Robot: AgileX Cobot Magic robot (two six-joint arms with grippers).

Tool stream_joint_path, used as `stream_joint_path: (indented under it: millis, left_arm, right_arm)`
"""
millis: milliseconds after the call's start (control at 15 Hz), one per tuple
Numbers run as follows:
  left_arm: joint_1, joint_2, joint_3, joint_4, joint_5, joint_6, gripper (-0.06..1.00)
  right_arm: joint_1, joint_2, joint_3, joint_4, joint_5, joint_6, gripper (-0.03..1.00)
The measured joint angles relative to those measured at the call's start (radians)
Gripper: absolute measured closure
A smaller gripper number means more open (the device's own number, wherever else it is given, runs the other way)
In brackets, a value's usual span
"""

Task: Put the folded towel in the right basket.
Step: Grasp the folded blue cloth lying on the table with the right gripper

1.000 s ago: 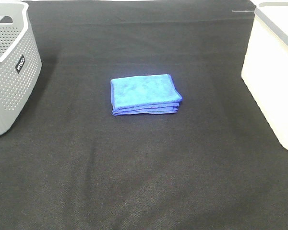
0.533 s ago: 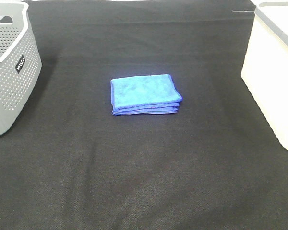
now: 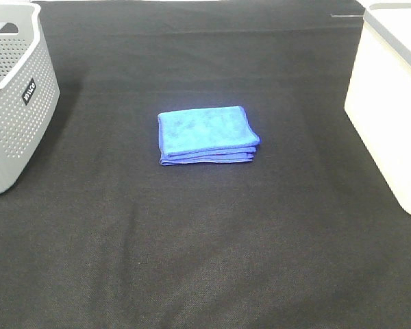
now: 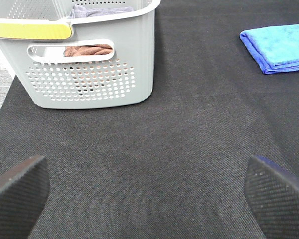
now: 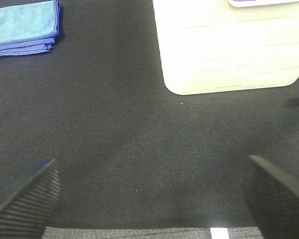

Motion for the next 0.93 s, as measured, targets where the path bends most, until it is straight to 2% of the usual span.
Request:
stream_joint_path:
  millis: [933]
  left_arm:
    - [0.0, 0.0, 0.0, 0.0, 0.0, 0.0, -0.04]
  right_arm:
    - [0.0, 0.0, 0.0, 0.018, -0.002, 0.0, 0.0]
